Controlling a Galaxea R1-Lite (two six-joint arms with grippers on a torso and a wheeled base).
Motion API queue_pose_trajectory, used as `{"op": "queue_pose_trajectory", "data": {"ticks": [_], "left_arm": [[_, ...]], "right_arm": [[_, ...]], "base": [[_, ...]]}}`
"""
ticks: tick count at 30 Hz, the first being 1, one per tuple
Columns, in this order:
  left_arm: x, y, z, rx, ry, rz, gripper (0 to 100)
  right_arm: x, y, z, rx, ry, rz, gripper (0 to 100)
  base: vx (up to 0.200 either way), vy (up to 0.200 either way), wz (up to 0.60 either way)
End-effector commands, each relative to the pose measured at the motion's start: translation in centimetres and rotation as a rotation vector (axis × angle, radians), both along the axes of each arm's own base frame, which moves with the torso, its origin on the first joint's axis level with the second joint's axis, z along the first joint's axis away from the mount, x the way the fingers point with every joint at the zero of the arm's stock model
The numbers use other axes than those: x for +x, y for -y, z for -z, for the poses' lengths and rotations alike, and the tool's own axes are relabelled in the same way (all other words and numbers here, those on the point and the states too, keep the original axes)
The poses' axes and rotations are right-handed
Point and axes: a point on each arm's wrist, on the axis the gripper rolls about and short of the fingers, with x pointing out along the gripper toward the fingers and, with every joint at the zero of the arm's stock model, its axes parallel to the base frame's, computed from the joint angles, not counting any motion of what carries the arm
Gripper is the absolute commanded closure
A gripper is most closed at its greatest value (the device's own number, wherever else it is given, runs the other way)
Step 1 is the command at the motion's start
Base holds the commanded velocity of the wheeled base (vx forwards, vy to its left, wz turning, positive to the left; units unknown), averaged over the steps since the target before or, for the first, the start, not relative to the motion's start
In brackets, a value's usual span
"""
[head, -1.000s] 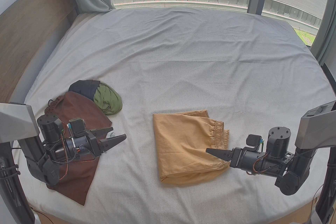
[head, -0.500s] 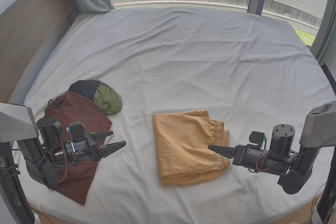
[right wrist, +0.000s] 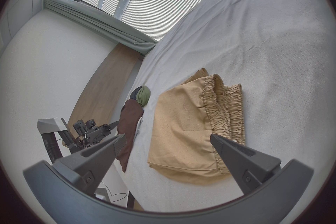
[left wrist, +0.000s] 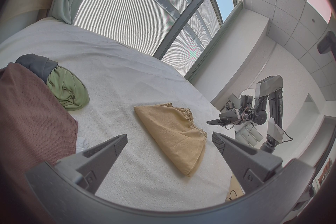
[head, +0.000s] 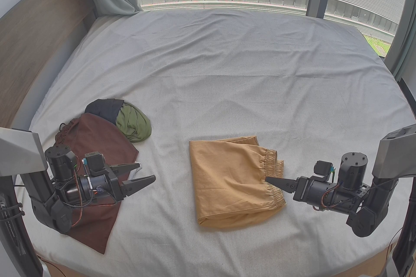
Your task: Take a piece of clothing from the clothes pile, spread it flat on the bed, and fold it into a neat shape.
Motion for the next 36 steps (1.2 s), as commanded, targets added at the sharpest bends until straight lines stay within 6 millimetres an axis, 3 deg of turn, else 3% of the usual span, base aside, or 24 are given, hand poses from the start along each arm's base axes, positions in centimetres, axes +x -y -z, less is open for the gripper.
{"op": "queue_pose_trajectory", "data": {"ticks": [1,18,31,36], "left_arm": [[-0.1,0.0,0.1,0.01,0.01,0.003,0],[0.0,0.0,0.7,0.044,0.029,0.014,0],[0.0,0.0,0.6,0.043,0.037,0.015,0],[0.0,0.0,0.6,0.043,0.037,0.015,0]], "right_arm": [[0.5,0.8,1.6,-0.036,-0.035,0.023,0],[1.1,2.2,5.8,-0.122,-0.127,0.051,0],[1.5,1.7,8.2,-0.142,-0.178,0.044,0],[2.6,1.2,9.3,-0.135,-0.172,0.041,0]], "base": [[0.0,0.0,0.0],[0.0,0.0,0.0],[0.0,0.0,0.0],[0.0,0.0,0.0]]}}
